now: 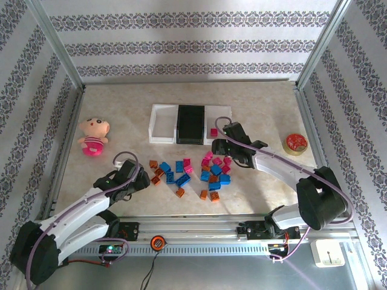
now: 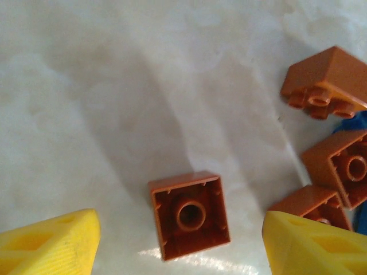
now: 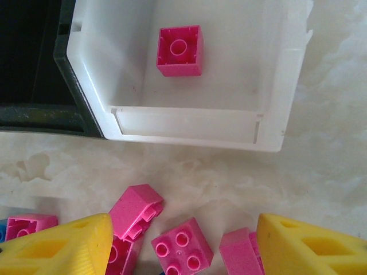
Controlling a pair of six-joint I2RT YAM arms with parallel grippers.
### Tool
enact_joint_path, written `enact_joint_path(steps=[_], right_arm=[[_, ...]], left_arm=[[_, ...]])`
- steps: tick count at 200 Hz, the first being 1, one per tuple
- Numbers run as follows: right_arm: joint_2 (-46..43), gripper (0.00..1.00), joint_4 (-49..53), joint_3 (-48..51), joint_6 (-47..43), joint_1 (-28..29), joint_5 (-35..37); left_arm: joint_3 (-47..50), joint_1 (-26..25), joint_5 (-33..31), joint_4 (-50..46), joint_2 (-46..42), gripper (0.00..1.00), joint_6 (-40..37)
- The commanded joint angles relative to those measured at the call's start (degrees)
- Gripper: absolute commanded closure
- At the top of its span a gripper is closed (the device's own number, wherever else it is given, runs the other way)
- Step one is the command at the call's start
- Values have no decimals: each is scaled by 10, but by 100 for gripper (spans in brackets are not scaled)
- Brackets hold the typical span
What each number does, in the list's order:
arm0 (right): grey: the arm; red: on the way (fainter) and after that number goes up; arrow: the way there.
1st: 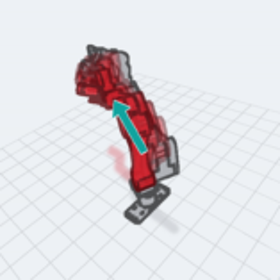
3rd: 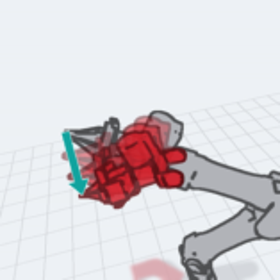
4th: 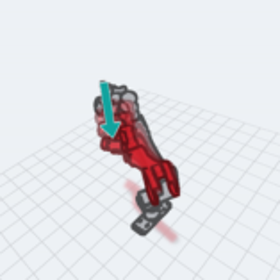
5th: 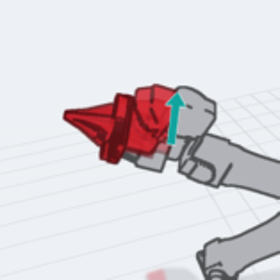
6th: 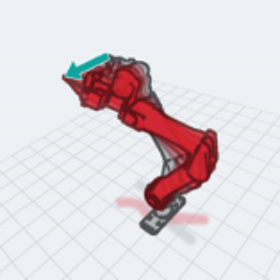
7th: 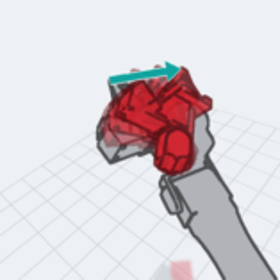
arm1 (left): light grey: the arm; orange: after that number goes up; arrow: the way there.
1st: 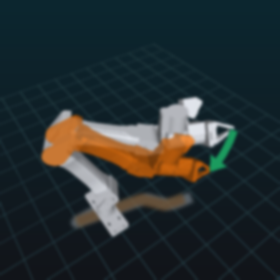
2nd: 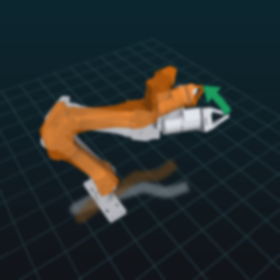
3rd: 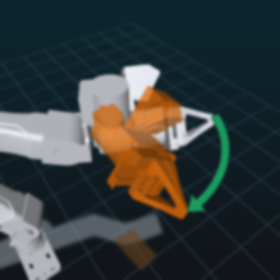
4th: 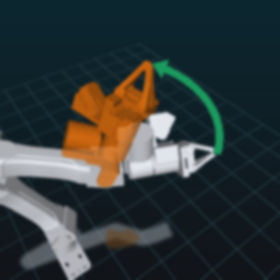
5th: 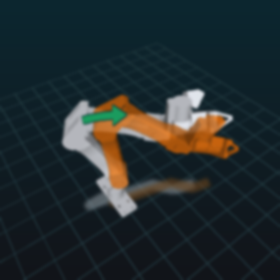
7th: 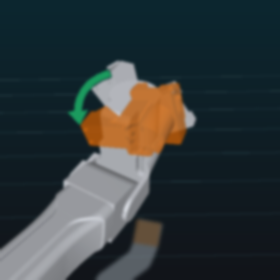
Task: Sort the legos into containers by color
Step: Pick up the lego from the bottom-left of the table, then place the lego in the container.
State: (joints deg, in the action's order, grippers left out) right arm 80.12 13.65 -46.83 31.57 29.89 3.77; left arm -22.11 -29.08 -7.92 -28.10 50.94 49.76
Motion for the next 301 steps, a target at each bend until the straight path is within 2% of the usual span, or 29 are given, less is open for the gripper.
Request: enact_joint_path(steps=[1,37,58,74,104,132,152,191,237,281,301], right_arm=[[-23,33,-2,14,4,5,2],[-40,33,1,27,5,4,7],[-49,32,2,33,6,4,12],[-55,32,3,37,7,3,15],[-63,32,5,38,9,0,18],[-73,32,3,43,13,-5,21],[-81,32,3,52,19,-8,27],[-95,32,11,77,31,-11,33],[-121,32,42,94,32,-11,42],[-145,31,62,104,33,-13,47],[-152,31,66,106,34,-13,41]], left_arm=[[4,17,-9,72,35,30,-4],[-14,34,6,93,113,44,-16],[-16,34,13,98,138,57,-17],[-14,34,22,99,139,66,-16],[-18,34,40,81,103,75,-18],[-59,33,68,67,65,76,-32],[-138,31,82,75,93,76,-58],[-333,8,125,136,277,76,-108],[-544,-3,125,140,500,76,-153],[-663,-4,125,125,621,75,-162],[-696,-4,121,117,648,64,-164]])
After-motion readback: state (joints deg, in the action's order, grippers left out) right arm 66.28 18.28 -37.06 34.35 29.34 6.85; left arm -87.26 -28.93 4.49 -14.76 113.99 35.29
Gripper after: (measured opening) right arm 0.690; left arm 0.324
